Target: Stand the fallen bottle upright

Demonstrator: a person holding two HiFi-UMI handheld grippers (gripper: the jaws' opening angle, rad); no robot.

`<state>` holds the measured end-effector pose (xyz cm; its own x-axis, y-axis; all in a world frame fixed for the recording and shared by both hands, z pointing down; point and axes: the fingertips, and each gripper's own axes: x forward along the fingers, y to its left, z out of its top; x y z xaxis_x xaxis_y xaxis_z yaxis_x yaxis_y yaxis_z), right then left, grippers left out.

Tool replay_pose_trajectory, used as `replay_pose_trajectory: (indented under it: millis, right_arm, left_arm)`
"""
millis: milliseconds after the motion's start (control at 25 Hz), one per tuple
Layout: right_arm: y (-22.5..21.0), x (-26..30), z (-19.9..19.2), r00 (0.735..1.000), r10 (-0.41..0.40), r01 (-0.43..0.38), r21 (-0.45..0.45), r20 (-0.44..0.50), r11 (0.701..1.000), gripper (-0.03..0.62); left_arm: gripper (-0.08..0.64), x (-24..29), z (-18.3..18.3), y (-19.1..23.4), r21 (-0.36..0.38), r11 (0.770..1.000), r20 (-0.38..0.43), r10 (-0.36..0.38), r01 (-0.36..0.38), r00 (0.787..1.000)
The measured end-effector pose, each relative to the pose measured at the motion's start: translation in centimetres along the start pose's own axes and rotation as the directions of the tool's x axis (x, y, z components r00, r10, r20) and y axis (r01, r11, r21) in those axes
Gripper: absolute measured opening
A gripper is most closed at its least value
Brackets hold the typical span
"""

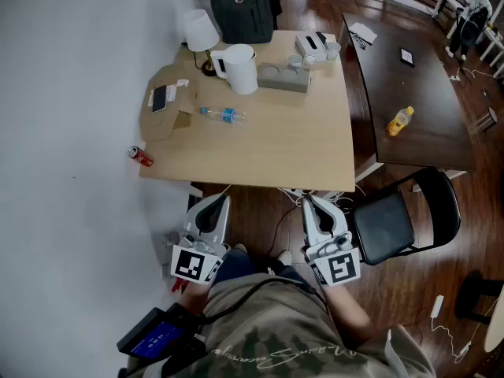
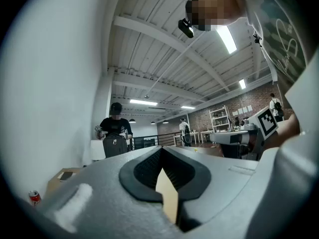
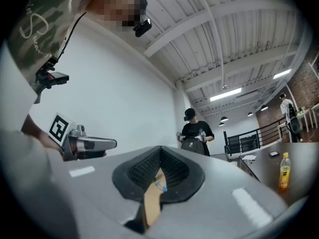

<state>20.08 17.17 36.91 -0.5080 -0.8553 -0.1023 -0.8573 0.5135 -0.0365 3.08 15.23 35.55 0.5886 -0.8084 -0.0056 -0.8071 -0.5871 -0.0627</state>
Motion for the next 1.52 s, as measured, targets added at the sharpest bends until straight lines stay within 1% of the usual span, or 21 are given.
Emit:
replay_pose_trajectory:
  millis: [80, 160, 280, 320, 400, 480, 600, 800, 920, 1000, 1120, 1240, 1320, 1400, 1520]
  right_arm:
    - [-0.2, 0.6, -0.2, 1.000, 0.009, -0.009, -0.005, -0.002, 1.000, 0.002]
    - [-0.2, 1.1, -0.4, 1.000, 0.023, -0.023, -0.006, 0.005, 1.000, 0.002]
    - [0.2, 1.7, 0.0, 0.996, 0.067, -0.067, 0.000, 0.061, 0.998, 0.002]
    - [0.3, 2.1, 0.2, 0.995, 0.071, -0.070, -0.004, 0.072, 0.998, 0.002]
    - [0.2, 3.3, 0.1, 0.997, 0.051, -0.050, -0.020, 0.058, 0.999, 0.002]
    - [-0.3, 5.0, -0.8, 0.999, 0.034, -0.033, -0.030, 0.019, 0.999, 0.002]
    - [-0.9, 7.2, -2.2, 0.999, 0.043, -0.043, -0.025, -0.022, 0.999, 0.002]
    - [-0.3, 13.0, -3.1, 0.996, 0.062, -0.063, -0.016, -0.068, 0.998, 0.002]
    - [-0.5, 16.9, -3.5, 0.996, 0.047, -0.049, -0.022, -0.081, 0.999, 0.002]
    - [-0.7, 19.6, -3.8, 0.995, 0.029, -0.033, -0.043, -0.092, 0.999, 0.002]
    - [-0.1, 23.5, -3.6, 0.995, 0.016, -0.021, -0.055, -0.103, 0.998, 0.002]
    - [0.0, 26.2, -3.7, 0.995, -0.008, -0.001, -0.090, -0.104, 0.996, 0.002]
    - [-0.3, 27.6, -4.3, 0.994, -0.036, 0.026, -0.094, -0.107, 0.995, 0.002]
    - [-0.6, 29.1, -5.1, 0.991, -0.047, 0.037, -0.085, -0.123, 0.996, 0.002]
    - [-0.9, 31.5, -6.4, 0.986, -0.021, 0.008, -0.081, -0.168, 0.997, 0.002]
  left_arm:
    - [0.002, 0.4, -0.2, 0.3, -0.001, 1.000, 0.007, 0.002, -0.002, 1.000]
    - [0.002, 0.7, -1.0, 0.7, -0.005, 1.000, -0.004, 0.006, -0.006, 1.000]
    - [0.002, 1.0, -2.3, 1.5, -0.023, 1.000, -0.017, 0.010, -0.011, 1.000]
    - [0.002, 1.3, -2.5, 1.7, -0.029, 1.000, -0.015, 0.010, -0.010, 1.000]
    - [0.002, 2.1, -3.0, 2.5, -0.036, 0.999, -0.007, 0.005, -0.006, 1.000]
    - [0.002, 3.1, -3.5, 3.8, -0.043, 0.999, -0.004, -0.001, 0.001, 1.000]
    - [0.002, 5.0, -5.0, 5.8, -0.061, 0.998, -0.017, -0.020, 0.018, 1.000]
    - [0.002, 9.1, -6.0, 10.7, -0.095, 0.994, 0.005, -0.058, 0.059, 0.998]
    - [0.002, 10.9, -6.3, 13.7, -0.113, 0.990, 0.004, -0.078, 0.078, 0.997]
    - [0.002, 11.8, -6.2, 16.4, -0.121, 0.989, 0.007, -0.088, 0.088, 0.996]
    - [0.002, 12.6, -5.7, 21.4, -0.135, 0.988, 0.029, -0.073, 0.076, 0.997]
    - [0.002, 13.2, -5.3, 25.8, -0.132, 0.989, 0.055, -0.062, 0.069, 0.997]
    - [0.002, 14.0, -4.5, 27.6, -0.140, 0.988, 0.078, -0.061, 0.072, 0.995]
    - [0.002, 14.6, -3.4, 28.7, -0.145, 0.987, 0.108, -0.056, 0.071, 0.993]
    - [0.002, 15.3, -2.7, 29.2, -0.101, 0.992, 0.120, -0.063, 0.076, 0.991]
